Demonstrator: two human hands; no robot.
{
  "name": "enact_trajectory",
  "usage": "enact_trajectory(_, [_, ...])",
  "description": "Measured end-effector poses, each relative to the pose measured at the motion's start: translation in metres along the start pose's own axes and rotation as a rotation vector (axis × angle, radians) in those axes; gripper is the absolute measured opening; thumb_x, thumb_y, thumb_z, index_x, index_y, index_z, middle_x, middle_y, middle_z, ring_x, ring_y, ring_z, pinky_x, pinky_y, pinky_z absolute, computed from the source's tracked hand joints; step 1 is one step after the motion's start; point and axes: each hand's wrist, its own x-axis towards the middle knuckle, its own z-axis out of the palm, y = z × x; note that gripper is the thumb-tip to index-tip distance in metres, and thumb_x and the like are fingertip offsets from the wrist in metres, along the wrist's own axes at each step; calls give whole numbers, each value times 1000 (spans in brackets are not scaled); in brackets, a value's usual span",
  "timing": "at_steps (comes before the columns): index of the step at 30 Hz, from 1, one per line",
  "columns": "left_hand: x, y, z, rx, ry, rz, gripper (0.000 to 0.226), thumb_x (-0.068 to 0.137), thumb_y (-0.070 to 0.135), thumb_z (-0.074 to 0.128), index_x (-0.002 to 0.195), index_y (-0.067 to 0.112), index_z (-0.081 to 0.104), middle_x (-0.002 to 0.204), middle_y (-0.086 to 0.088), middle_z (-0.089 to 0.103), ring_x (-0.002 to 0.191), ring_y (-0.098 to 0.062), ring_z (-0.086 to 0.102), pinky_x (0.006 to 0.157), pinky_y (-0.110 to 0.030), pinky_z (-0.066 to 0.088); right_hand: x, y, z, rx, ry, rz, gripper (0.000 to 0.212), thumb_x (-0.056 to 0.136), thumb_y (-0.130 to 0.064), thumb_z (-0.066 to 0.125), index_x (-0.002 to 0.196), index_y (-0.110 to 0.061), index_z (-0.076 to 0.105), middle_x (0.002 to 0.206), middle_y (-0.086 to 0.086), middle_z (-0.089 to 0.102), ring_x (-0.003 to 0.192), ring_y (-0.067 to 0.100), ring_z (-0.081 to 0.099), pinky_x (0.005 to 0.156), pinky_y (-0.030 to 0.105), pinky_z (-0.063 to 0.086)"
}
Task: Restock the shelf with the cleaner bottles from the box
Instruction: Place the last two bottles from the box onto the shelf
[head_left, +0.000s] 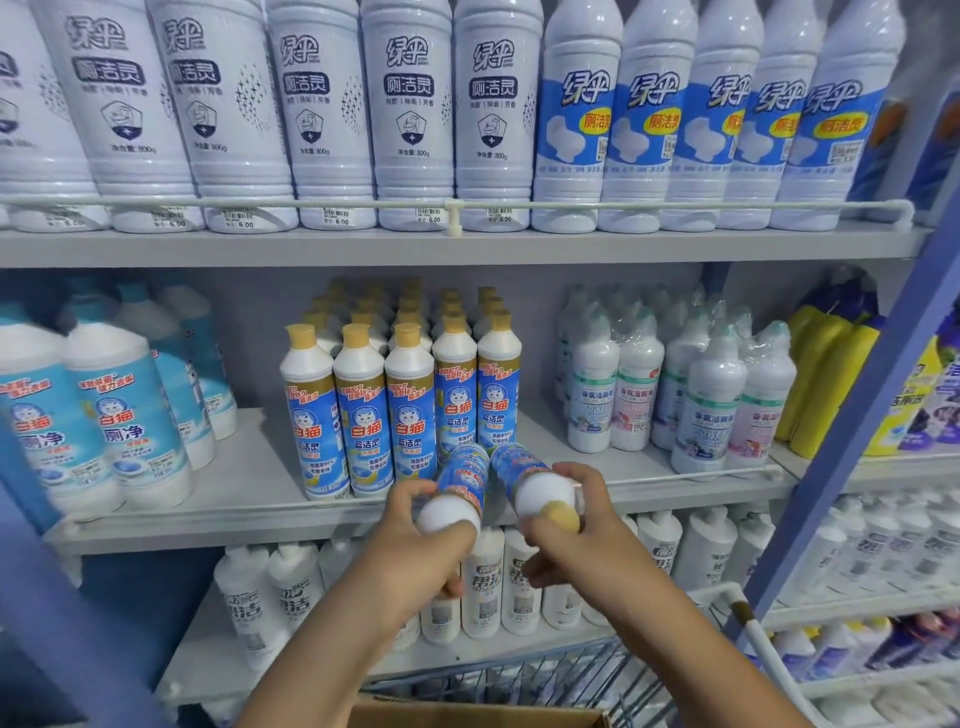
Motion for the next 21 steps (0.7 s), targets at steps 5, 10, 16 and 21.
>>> enact_trajectory(5, [9,36,-14,373,194,212,31,83,32,66,111,34,52,93,-2,70,78,-19,70,59,-26,50,16,-39,-9,-181,40,-29,38,86,-30,64,122,-33,50,91,10,68,63,30,74,64,47,64])
enact_trajectory(10, [38,62,-21,529,315,364,19,87,29,64,100,16,58,90,-5,66,77,-26,69,73,-43,58,35,-71,-12,-385,42,-116,21,88,-36,59,107,-27,62,80,8,71,52,28,72,56,41,63])
enact_trajectory(16, [66,104,-16,977,383,444,33,93,48,57,91,15,55,89,-4,61,78,-25,56,63,-32,42,75,-91,-14,-548,-15,-166,28,90,-45,59,102,-21,67,69,14,73,48,30,70,50,42,62])
enact_trajectory(21, [82,139,-7,1189,368,528,34,93,48,58,103,16,59,91,-3,57,85,-27,58,64,-32,38,110,-101,-18,-650,-49,-180,34,94,-50,53,102,-19,65,65,13,73,44,26,67,45,31,57])
